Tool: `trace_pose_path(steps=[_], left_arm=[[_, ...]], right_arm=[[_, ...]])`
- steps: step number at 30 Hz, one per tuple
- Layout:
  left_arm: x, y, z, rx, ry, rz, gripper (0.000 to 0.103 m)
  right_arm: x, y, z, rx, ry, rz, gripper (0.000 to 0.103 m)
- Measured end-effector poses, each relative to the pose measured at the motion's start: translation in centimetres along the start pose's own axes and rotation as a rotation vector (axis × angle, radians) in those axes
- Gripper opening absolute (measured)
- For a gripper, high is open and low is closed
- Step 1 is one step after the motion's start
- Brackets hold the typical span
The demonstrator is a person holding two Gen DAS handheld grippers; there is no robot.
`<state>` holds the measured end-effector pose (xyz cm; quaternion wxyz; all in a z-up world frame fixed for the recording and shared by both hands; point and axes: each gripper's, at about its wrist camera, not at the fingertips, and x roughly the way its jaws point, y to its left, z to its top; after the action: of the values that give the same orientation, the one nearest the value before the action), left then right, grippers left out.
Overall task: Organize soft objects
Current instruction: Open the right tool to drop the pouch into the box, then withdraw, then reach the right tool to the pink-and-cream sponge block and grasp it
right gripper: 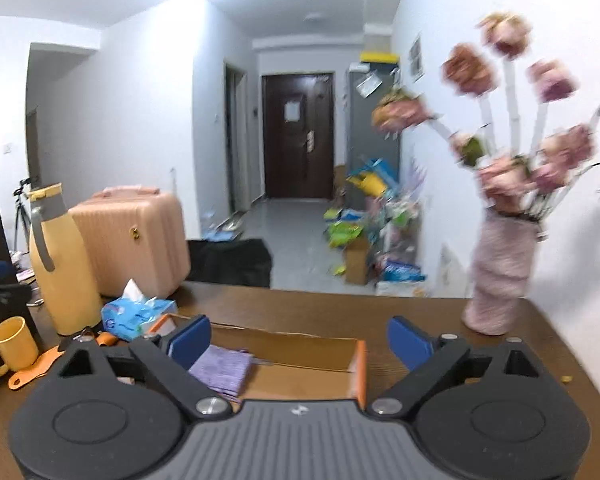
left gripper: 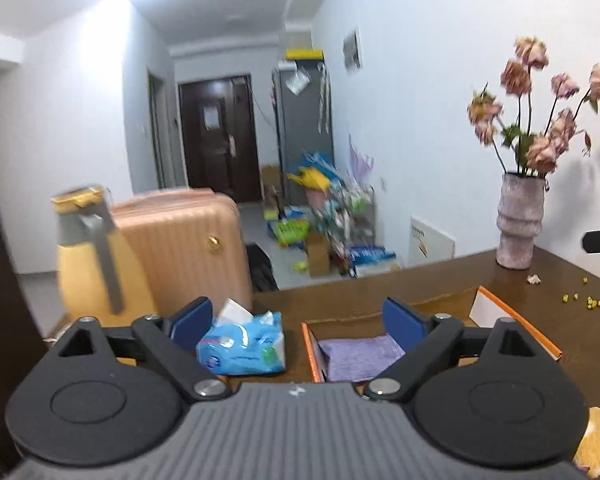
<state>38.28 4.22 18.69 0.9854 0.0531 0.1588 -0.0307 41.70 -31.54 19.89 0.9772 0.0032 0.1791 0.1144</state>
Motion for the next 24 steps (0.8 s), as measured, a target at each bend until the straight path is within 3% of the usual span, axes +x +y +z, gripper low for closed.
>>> trace_pose_path(steps=[5, 10, 18, 24], left_arm=[[-4.0, -0.7, 0.0, -0.047, -0.026, -0.001, 0.097], [-8.2, -1.1, -2.2, -0.078, -0.093, 0.018, 0.099], [-17.1, -2.3, -11.0, -0.101, -0.187, 0.026, 0.102], [-22.6, -3.3, -18.7, -0.103, -0.156, -0.026, 0.103]], right_arm=[[-4.8, 0.5, -0.5, 0.041, -0.067, -0.006, 0.097], [-9.4, 1.9, -3.0, 0.008, -0.147, 0.004, 0.099], [-17.6, 4.4, -12.6, -0.027, -0.256, -0.010, 0.103], [-22.5, 6.7, -21.2, -0.005, -0.221, -0.001, 0.103]])
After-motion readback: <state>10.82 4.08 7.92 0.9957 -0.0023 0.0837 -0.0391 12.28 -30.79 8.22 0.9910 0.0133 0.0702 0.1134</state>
